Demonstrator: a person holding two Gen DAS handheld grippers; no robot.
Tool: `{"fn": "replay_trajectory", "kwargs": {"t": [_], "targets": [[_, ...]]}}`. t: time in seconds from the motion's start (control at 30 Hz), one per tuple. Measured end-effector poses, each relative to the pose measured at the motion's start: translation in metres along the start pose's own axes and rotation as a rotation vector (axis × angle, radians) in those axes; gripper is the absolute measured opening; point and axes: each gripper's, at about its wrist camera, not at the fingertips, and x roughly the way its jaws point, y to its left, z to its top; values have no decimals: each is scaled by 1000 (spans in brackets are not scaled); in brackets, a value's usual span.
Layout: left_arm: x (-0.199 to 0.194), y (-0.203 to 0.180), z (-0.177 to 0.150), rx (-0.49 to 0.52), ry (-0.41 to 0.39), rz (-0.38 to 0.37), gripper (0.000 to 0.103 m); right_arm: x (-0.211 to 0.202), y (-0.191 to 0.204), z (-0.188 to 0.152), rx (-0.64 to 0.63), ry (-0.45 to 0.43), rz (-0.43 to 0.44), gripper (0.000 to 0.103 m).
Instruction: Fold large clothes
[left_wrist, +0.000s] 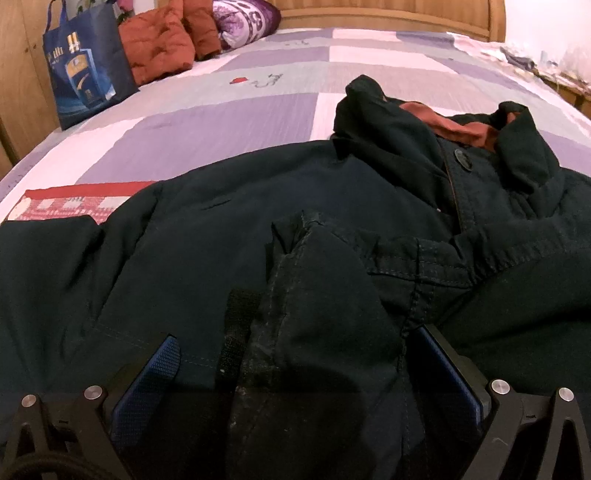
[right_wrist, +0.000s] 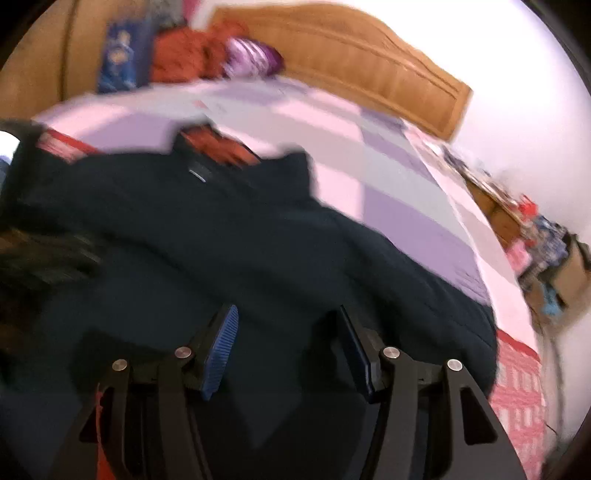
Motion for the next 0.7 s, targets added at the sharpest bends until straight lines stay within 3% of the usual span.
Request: {"fn": "replay_trajectory", "kwargs": {"t": [0.1,0.2,0.43,0.53,0.57,0.6,0.63,0.67,0.7], "targets": [[-1,-1,-1,4,-6,-3,103,9,-88,-37,195,33,-90,56],[-1,-1,-1,7,-8,-1,103,10,-131,-61,238,41,-38,41],[-1,-1,-1,12,-7,7,103,9,-130,-61,280,38,-44,41],[0,0,-1,8,-7,1,103,-22,-136,-63,322,-48,-52,41],[-1,-1,-1,9,-7,2,103,-30,-143,-65,357,-74,-110,41],[-1,-1,-1,10,-8,2,103,-28,-147,-68,370,-60,-145,41],[-1,-2,-1,11,-8,3,103,-12,-155,-76,392,23,-144,42],[-1,-1,-1,10,-7,3,103,5,-159,-85,405,91,-84,42],[-1,-2,-1,10,-7,4,103,12,-159,-91,390,98,-60,42]]}}
